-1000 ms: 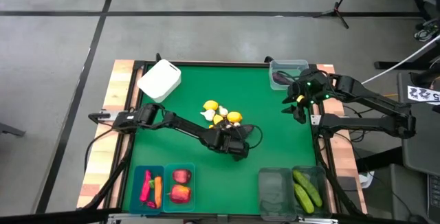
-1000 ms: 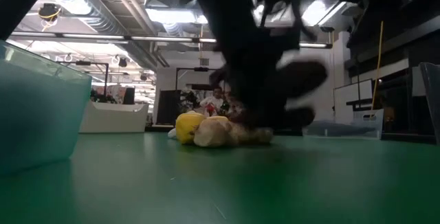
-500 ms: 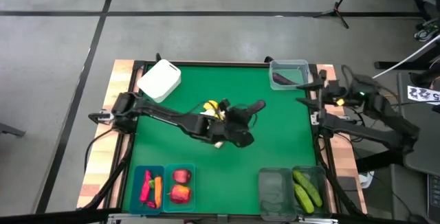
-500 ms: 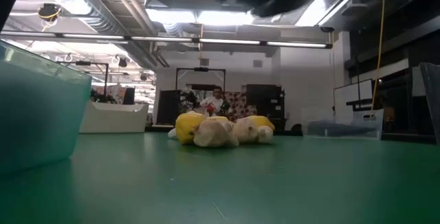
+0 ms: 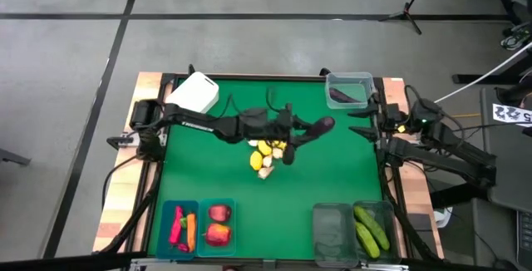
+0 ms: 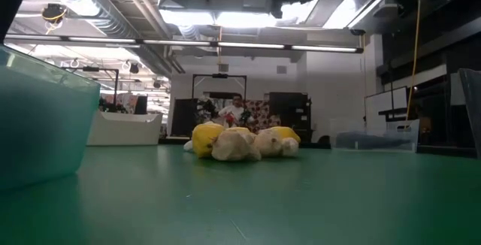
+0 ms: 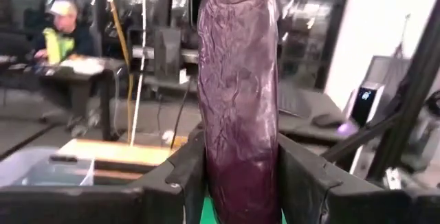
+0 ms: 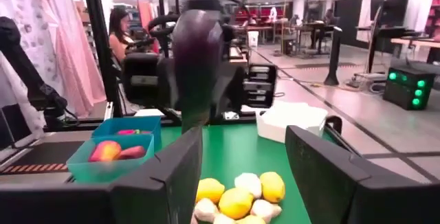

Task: Sort produce into baskets
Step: Put the eggplant into the transparent bin, then put the lemon into the left black bin

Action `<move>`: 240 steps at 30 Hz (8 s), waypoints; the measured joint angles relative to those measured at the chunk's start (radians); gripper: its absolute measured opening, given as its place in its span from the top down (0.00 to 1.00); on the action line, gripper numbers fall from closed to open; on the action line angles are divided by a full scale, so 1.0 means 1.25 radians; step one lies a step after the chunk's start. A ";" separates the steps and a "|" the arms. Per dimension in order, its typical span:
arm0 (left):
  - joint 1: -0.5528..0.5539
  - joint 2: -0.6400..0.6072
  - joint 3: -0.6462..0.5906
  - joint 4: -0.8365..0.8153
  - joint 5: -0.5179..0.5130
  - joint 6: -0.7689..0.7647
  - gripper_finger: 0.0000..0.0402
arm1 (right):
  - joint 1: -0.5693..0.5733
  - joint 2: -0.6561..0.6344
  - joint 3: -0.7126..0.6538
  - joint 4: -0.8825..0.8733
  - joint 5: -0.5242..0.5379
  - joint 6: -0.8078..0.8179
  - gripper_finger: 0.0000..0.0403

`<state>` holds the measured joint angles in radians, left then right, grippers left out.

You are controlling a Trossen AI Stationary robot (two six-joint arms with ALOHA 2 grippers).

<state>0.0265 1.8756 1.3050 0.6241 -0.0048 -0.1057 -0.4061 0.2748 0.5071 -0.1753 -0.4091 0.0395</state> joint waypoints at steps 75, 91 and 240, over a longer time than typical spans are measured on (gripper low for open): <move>0.086 -0.020 -0.285 0.364 0.067 0.014 0.62 | 0.085 0.714 0.132 0.582 -0.002 0.007 0.68; 0.094 -0.299 -0.285 -0.394 0.035 0.066 0.30 | 0.052 0.682 0.132 0.351 0.174 -0.038 0.67; 0.230 -0.046 -0.131 -0.688 -0.068 -0.014 0.19 | -0.272 0.708 0.392 -0.406 0.562 -0.176 0.30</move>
<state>0.3140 1.8182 1.1416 -0.2364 -0.0902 -0.1226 -0.7460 1.1603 0.9977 -0.6823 0.2939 -0.1810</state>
